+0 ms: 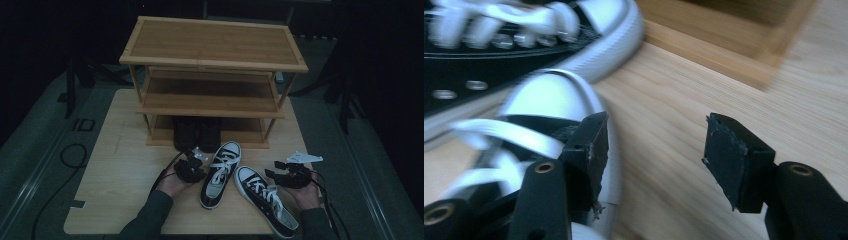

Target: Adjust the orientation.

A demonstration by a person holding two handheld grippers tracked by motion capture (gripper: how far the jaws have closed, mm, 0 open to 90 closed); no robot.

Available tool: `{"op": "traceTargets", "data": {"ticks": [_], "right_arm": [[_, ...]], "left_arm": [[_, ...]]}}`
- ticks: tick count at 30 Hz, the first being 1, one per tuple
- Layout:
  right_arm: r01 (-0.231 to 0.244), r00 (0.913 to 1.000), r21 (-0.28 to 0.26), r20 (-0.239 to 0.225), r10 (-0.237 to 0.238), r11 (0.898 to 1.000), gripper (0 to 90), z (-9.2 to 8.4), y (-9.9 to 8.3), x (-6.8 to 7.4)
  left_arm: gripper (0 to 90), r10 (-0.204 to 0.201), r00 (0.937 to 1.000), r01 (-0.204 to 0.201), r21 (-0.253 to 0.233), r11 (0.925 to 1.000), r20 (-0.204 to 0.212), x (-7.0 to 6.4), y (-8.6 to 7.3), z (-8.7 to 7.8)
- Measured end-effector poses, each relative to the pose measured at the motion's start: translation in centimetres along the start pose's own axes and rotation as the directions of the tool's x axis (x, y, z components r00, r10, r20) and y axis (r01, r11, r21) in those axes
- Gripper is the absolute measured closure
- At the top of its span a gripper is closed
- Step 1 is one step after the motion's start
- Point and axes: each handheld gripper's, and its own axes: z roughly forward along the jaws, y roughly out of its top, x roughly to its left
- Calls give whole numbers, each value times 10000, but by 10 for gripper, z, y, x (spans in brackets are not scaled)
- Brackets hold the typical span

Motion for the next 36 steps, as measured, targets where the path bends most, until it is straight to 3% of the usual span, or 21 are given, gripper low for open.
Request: {"op": "traceTargets", "data": {"ticks": [9,12,17,20,24,27,29,36], "right_arm": [[748,9914,234,-1095,-718,9969,418,-1,13,24],[1063,9876,541,-1220,-991,9929,422,2,15,30],[1112,9834,1184,-1562,-921,9867,464,14,17,32],[1096,9855,1608,-1465,-861,9809,482,21,18,32],[921,9875,1668,-1418,-685,9817,698,22,19,31],[1163,9873,1389,-1237,-993,9835,845,17,21,34],[1334,9878,1217,-972,-1220,9835,868,16,21,37],[1286,9916,1121,-306,-1259,9853,885,11,22,31]], "left_arm": [[787,-52,10000,52,17,10000,-11,1,-2,1],[787,-74,10000,74,35,10000,-19,2,-2,1],[787,-90,9999,90,17,10000,-137,2,-1,1],[787,-85,9999,85,41,10000,-104,1,-1,2],[787,-63,9999,64,67,10000,-95,0,-1,3],[787,-13,10000,14,64,10000,-69,-1,-1,3],[789,18,9999,-17,75,10000,-110,-2,-1,3],[789,50,10000,-49,74,10000,-82,-3,-1,2]]}}
